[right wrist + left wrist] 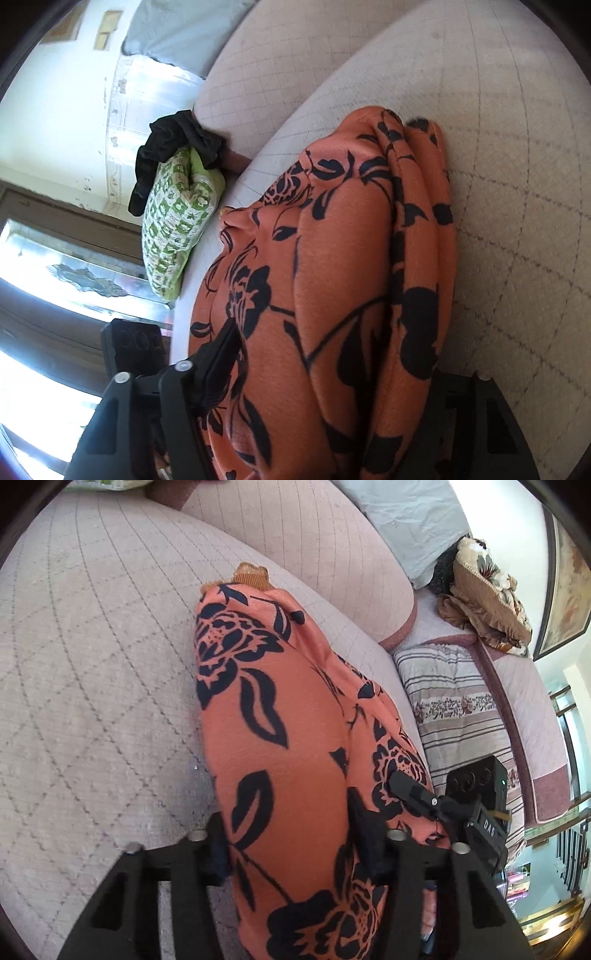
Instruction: Fold small clothes
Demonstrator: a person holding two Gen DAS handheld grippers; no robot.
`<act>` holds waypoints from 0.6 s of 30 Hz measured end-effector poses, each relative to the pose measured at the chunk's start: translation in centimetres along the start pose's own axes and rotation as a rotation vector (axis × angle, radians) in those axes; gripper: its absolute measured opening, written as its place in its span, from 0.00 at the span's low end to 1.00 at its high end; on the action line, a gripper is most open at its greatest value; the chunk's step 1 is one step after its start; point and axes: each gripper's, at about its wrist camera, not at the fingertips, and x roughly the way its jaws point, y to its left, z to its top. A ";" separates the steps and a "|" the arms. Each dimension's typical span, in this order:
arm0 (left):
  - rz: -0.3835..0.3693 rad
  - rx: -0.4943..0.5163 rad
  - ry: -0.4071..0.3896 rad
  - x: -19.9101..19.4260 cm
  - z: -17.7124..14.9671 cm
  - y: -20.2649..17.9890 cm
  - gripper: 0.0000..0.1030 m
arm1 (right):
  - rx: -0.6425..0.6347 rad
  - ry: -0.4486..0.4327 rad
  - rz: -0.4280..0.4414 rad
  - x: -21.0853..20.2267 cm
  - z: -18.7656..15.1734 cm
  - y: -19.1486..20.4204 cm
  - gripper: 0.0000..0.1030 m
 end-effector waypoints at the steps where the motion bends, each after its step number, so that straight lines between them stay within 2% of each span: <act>1: 0.003 0.006 -0.010 -0.4 0.0 -0.2 0.47 | -0.011 -0.012 -0.003 -0.2 -0.1 0.5 0.64; 5: 0.029 0.035 -0.052 -2.5 -0.2 -0.8 0.46 | -0.047 -0.028 0.022 -0.9 -0.8 2.7 0.58; 11: 0.057 0.027 -0.084 -6.6 -1.3 -0.2 0.46 | -0.092 0.003 0.044 -0.5 -2.9 6.0 0.58; 18: 0.140 -0.003 -0.071 -11.3 -5.4 1.4 0.46 | -0.097 0.076 0.065 0.3 -7.2 8.1 0.58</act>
